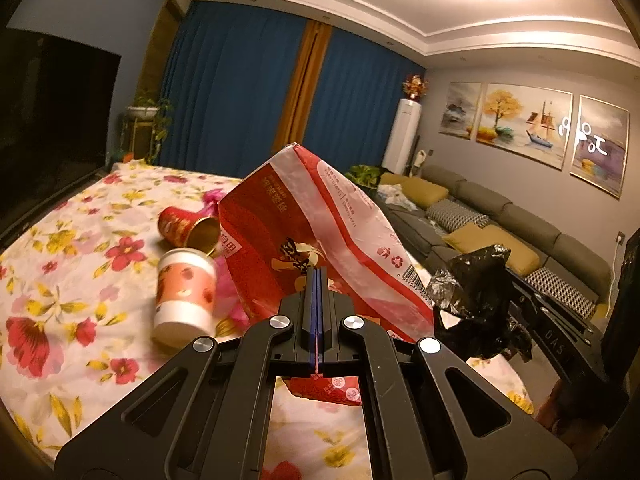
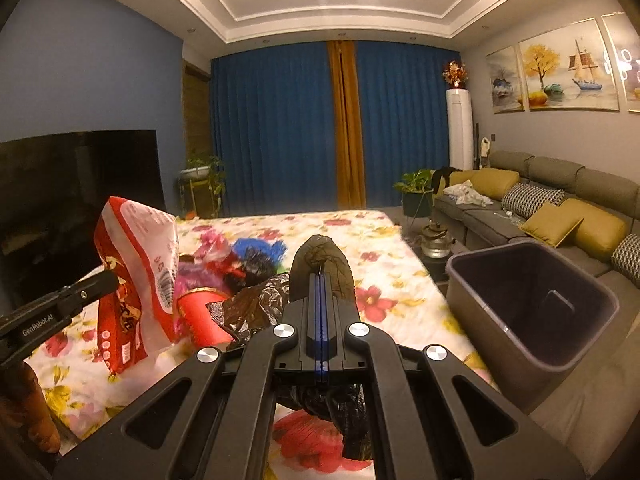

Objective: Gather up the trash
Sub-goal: 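Carry the red snack bag and black bag over the gray bin with both tools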

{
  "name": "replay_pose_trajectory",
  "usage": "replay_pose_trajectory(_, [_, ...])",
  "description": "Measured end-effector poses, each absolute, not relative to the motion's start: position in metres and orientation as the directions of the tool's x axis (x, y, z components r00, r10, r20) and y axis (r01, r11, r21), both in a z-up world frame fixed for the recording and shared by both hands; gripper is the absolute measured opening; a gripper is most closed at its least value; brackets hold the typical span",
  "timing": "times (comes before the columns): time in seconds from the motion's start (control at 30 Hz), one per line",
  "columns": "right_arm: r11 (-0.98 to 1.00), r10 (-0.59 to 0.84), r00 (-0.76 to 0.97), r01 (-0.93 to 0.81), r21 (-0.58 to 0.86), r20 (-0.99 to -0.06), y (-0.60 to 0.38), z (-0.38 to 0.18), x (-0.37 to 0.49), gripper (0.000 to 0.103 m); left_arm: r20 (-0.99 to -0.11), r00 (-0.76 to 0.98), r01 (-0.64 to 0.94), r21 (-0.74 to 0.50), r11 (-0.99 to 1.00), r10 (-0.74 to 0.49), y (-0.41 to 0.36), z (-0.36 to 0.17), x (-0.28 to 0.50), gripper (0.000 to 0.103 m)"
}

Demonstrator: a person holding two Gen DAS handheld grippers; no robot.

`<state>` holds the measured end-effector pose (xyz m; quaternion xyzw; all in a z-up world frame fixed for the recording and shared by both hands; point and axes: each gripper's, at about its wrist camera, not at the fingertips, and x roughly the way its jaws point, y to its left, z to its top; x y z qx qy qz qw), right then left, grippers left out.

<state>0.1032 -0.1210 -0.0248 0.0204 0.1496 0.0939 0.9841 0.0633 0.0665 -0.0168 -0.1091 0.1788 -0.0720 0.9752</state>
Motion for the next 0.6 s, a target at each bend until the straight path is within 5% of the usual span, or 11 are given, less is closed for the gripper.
replay_pose_trajectory(0.6, [0.999, 0.019, 0.980, -0.010, 0.048, -0.199, -0.182, 0.007, 0.110, 0.001, -0.315, 0.908, 0.219, -0.205, 0.954, -0.276, -0.006, 0.004, 0.119, 0.000])
